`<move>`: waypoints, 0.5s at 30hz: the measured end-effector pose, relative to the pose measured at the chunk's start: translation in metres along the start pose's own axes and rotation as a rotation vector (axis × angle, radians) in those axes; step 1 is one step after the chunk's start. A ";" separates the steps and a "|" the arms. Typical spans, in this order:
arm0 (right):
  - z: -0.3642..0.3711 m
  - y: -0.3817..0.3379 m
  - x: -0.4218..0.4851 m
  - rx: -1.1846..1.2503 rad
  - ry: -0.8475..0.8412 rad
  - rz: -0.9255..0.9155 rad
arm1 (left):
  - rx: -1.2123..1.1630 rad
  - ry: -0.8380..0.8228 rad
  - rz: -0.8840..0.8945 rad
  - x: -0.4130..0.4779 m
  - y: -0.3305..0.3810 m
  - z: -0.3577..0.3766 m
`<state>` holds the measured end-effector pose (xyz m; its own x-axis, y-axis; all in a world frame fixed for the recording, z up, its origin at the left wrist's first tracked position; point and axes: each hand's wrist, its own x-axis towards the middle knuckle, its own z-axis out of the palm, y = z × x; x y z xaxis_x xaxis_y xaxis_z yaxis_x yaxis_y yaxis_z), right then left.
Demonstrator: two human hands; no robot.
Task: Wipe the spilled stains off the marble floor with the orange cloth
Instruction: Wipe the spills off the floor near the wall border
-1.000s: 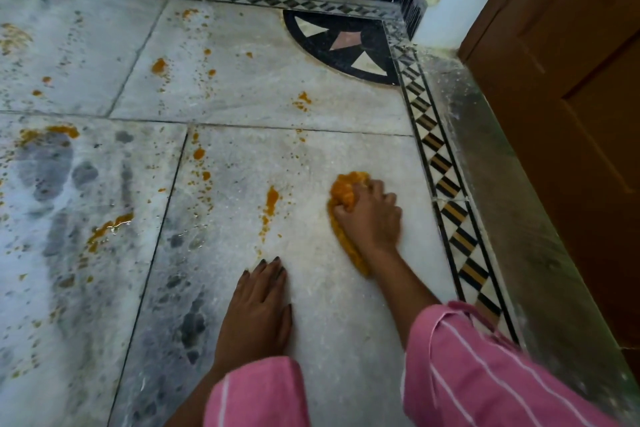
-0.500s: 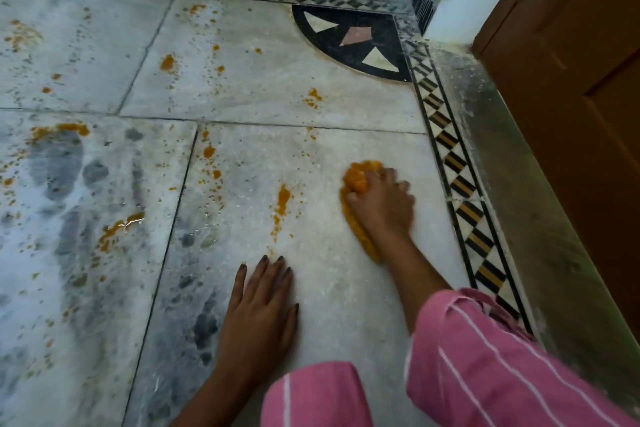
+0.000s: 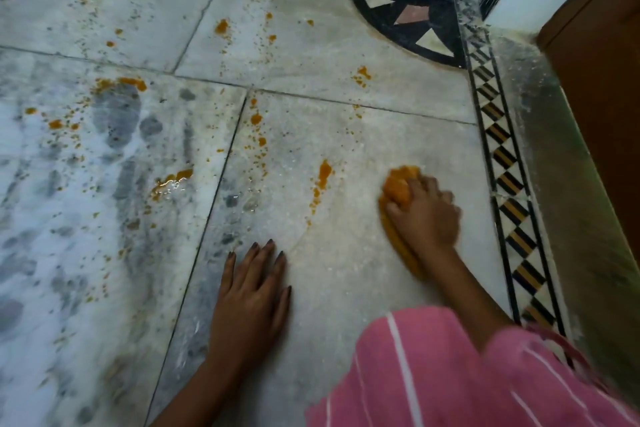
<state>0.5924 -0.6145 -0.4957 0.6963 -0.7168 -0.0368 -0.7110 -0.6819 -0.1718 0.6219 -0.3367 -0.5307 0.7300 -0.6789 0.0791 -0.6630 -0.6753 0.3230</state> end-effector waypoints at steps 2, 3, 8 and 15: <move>0.008 -0.042 -0.001 -0.002 -0.034 -0.107 | 0.013 -0.003 -0.004 0.000 0.002 -0.001; 0.012 -0.058 -0.012 -0.028 -0.046 -0.170 | 0.022 -0.011 -0.006 0.000 0.003 -0.002; 0.022 -0.031 -0.100 -0.043 -0.008 -0.475 | 0.065 -0.043 0.056 -0.004 -0.011 -0.013; 0.011 -0.021 -0.034 0.010 0.036 -0.099 | 0.296 -0.140 0.345 0.011 -0.038 -0.046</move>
<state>0.5847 -0.5748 -0.5014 0.7590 -0.6508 0.0167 -0.6376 -0.7483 -0.1830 0.6632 -0.3051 -0.4986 0.4427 -0.8967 0.0006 -0.8966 -0.4426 0.0156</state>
